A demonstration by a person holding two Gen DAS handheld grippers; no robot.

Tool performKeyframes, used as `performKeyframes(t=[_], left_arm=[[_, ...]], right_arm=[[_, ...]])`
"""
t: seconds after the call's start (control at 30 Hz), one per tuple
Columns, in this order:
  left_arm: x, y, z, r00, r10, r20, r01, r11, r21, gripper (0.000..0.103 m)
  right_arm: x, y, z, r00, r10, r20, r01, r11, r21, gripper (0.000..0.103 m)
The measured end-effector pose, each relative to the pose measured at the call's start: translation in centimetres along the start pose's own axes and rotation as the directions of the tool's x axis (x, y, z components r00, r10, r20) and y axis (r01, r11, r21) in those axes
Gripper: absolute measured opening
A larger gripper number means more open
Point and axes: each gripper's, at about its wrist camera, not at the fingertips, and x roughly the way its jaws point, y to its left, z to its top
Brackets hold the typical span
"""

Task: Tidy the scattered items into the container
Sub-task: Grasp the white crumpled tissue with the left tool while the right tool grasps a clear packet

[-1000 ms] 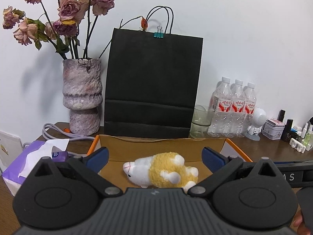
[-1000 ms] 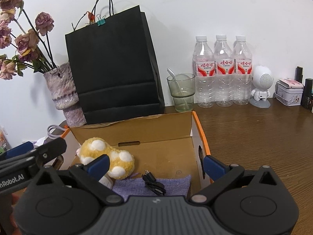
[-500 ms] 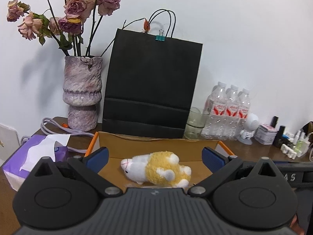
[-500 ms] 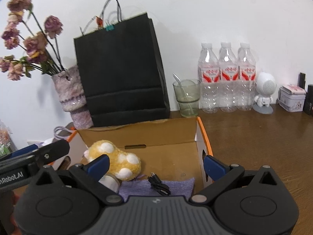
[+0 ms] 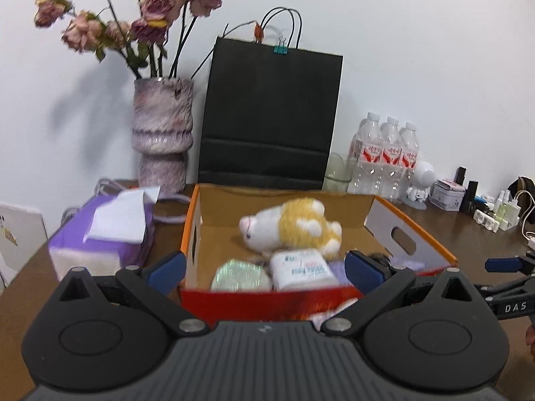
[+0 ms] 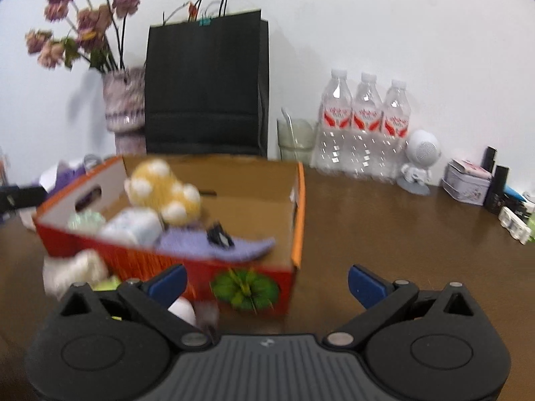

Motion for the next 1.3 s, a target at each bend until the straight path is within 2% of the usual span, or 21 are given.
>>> performKeyframes(t=[0.27,0.4,0.63,0.77,0.83,0.87,0.9,0.93,0.97,1.0,1.03,1.13,1.3], left_arm=[[1.6,-2.2,-2.6,0.991,-0.086,-0.099,0.081,0.996,-0.048,0.103],[2.9,-2.6,-3.3,0.986,-0.093,-0.136,0.083,0.993,-0.080,0.103],[3.5,-1.9,-3.7,0.986,-0.090,-0.140,0.073,0.989,-0.125,0.100],[4.0,-1.9,-3.8,0.983,-0.101,-0.153,0.080,0.987,-0.136,0.091],[4.1,-2.1,-3.9,0.982,-0.101,-0.159,0.080,0.987,-0.138,0.083],[4.2,-2.3,-4.0,0.982,-0.104,-0.161,0.081,0.987,-0.138,0.068],[4.3,-2.3,-4.0,0.980,-0.113,-0.165,0.089,0.986,-0.142,0.049],[4.4,-2.3,-4.1,0.976,-0.130,-0.173,0.104,0.983,-0.151,0.038],[4.5,-2.2,-4.2,0.972,-0.148,-0.184,0.118,0.980,-0.162,0.026],[4.4,-2.1,-4.3,0.970,-0.156,-0.188,0.125,0.978,-0.169,0.024],[4.2,-2.0,-4.3,0.971,-0.157,-0.181,0.126,0.977,-0.171,0.022],[3.2,-1.6,-4.0,0.978,-0.155,-0.139,0.131,0.977,-0.170,0.022],[2.3,-1.1,-3.4,0.984,-0.146,-0.103,0.127,0.976,-0.176,0.022]], right_arm=[[1.5,1.3,-2.6,0.996,0.031,-0.078,-0.031,1.000,-0.002,0.100],[2.6,2.0,-3.0,0.994,0.010,-0.104,-0.010,1.000,-0.002,0.094],[3.2,1.8,-3.1,0.993,0.002,-0.116,-0.001,1.000,0.015,0.088],[3.6,1.9,-3.1,0.992,0.016,-0.126,-0.013,1.000,0.021,0.084],[3.6,2.3,-3.1,0.992,0.031,-0.124,-0.030,0.999,0.010,0.080],[3.7,2.5,-3.0,0.992,0.047,-0.118,-0.047,0.999,0.002,0.076],[3.7,2.8,-3.0,0.991,0.061,-0.115,-0.063,0.998,-0.007,0.064],[3.8,3.0,-3.0,0.991,0.075,-0.114,-0.077,0.997,-0.016,0.049],[3.9,3.2,-3.0,0.989,0.092,-0.112,-0.095,0.995,-0.021,0.041],[3.8,3.3,-2.9,0.988,0.111,-0.112,-0.114,0.993,-0.025,0.023],[3.6,3.4,-2.9,0.986,0.124,-0.114,-0.129,0.991,-0.034,0.015],[2.7,3.5,-3.0,0.988,0.123,-0.090,-0.127,0.991,-0.037,0.011],[1.5,3.0,-2.8,0.993,0.112,-0.044,-0.113,0.994,-0.010,0.011]])
